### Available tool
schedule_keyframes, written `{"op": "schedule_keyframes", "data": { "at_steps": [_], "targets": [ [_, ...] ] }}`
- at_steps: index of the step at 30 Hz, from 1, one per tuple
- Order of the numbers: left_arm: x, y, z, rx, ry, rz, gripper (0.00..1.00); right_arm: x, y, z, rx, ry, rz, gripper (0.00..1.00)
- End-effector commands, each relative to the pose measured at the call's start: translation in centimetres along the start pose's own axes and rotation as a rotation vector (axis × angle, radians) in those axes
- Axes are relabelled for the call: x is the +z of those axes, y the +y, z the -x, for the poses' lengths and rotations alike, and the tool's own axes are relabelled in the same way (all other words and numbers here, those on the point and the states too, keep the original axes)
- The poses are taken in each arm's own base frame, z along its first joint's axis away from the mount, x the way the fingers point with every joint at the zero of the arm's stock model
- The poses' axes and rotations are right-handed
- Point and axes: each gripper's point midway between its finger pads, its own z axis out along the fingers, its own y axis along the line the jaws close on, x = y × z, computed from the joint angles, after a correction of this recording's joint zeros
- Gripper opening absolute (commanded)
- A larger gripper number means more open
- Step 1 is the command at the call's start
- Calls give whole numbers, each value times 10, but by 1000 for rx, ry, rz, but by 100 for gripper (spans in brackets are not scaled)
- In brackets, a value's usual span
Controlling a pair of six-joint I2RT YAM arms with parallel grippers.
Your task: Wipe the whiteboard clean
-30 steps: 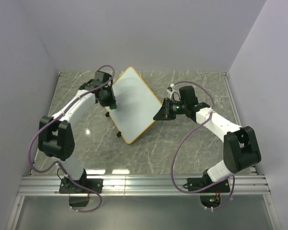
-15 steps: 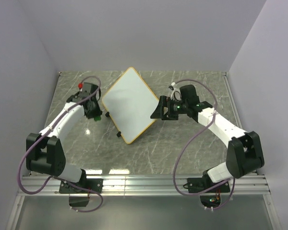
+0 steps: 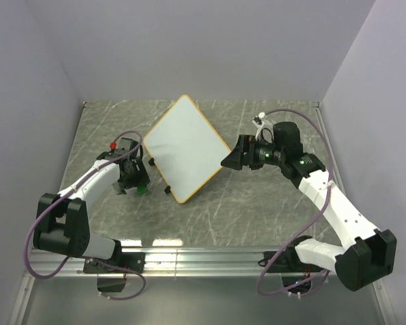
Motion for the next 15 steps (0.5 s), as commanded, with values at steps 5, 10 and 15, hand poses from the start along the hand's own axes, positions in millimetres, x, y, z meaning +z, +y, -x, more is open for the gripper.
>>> {"op": "schedule_keyframes", "data": {
  "at_steps": [5, 10, 15],
  "targets": [
    [-16, -4, 16, -37, -52, -2, 99, -20, -4, -10, -26, -27, -53, 100],
    [-27, -3, 22, -41, -56, 14, 99, -30, 1, -16, -11, -43, -52, 100],
    [-52, -23, 40, -46, -84, -81, 99, -45, 9, -14, -10, -85, -61, 100]
  ]
}}
